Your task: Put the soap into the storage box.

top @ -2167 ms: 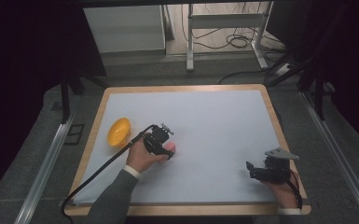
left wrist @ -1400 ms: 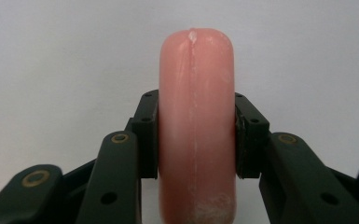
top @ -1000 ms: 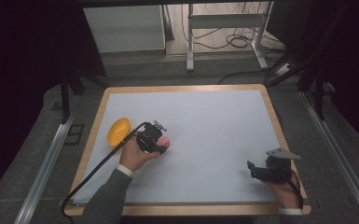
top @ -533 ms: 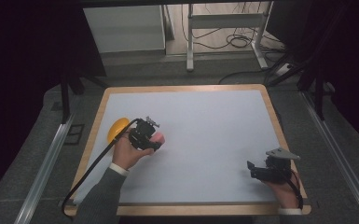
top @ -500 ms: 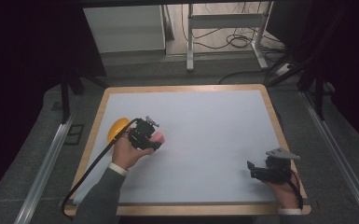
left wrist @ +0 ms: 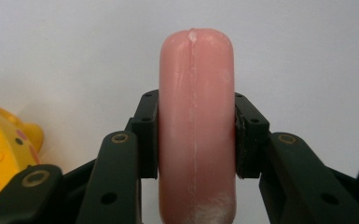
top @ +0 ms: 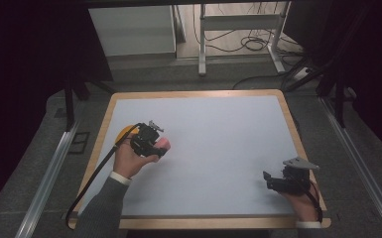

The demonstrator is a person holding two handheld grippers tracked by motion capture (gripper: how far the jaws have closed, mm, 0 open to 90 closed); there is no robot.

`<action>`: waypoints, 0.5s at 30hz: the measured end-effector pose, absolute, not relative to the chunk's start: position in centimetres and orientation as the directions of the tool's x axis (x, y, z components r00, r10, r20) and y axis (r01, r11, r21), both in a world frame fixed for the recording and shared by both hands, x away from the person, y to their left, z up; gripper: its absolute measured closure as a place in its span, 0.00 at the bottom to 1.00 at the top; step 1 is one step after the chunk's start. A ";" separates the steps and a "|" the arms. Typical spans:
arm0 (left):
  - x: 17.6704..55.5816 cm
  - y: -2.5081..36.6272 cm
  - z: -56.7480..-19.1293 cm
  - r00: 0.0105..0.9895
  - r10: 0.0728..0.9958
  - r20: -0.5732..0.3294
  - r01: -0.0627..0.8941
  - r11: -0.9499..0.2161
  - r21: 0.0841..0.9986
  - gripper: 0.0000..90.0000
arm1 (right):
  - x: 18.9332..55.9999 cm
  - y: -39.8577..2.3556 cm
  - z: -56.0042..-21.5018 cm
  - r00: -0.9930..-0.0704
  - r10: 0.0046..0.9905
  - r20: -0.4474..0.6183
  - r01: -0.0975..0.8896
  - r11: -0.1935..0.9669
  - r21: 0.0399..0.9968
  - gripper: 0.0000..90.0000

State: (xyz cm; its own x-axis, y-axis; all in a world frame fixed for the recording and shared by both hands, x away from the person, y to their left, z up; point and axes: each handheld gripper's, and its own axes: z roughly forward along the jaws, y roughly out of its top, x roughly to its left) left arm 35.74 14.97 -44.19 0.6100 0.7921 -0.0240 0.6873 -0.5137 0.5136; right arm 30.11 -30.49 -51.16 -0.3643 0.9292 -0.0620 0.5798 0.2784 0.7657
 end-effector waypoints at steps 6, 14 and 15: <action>35.8 15.5 -43.9 0.605 0.796 -0.020 0.688 -0.510 0.516 0.67 | 30.1 -30.5 -51.2 -0.365 0.929 -0.063 0.583 0.280 0.763 0.08; 35.9 16.2 -43.7 0.593 0.805 -0.023 0.695 -0.496 0.521 0.67 | 30.2 -30.5 -51.3 -0.368 0.928 -0.065 0.583 0.285 0.761 0.08; 36.0 16.3 -43.6 0.592 0.806 -0.022 0.695 -0.496 0.520 0.67 | 30.2 -30.5 -51.3 -0.368 0.928 -0.065 0.583 0.285 0.761 0.08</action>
